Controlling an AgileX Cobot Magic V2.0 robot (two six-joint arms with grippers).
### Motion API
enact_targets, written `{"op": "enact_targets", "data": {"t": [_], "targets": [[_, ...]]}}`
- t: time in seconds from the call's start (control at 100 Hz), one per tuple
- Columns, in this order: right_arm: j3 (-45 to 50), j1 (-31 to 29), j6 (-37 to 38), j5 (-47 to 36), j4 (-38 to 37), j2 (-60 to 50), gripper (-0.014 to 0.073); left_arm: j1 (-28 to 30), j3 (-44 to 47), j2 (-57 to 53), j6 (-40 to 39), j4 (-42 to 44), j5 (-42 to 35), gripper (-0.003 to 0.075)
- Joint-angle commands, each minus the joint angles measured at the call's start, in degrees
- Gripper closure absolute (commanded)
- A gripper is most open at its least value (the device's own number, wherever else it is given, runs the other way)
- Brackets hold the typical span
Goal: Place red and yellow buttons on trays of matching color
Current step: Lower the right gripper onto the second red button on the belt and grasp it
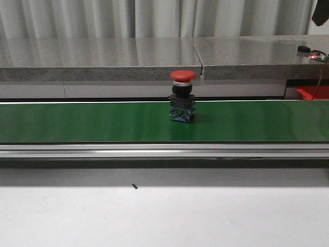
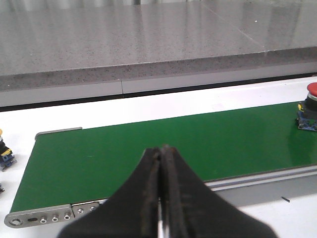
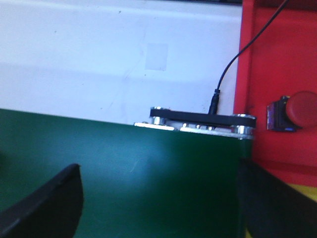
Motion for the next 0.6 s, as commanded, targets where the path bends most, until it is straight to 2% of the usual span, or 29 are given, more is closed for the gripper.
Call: {"op": "enact_targets", "data": {"t": [0.0,0.22,0.38,0.59], "targets": [[3.1,1.1,-1.8,-3.3,0.5,-6.7,-0.003,-0.4,-1.6,0.5,-0.4,-1.2,-4.6,0.0741],[11.9,5.3,-6.4,-3.6,1.2,-12.5,-0.003,-0.4,-1.6,0.5,-0.4,-1.2,-4.6,0.0741],[12.8,10.5,-8.8,-4.1,4.9,-12.2,-0.003,-0.4,-1.6,0.5,-0.4,-1.2,-4.6,0.0741],[12.8,17.4,-9.2,-7.7,5.2,-10.0,-0.003,-0.4,-1.6,0.5,-0.4,-1.2,-4.6,0.0741]]}}
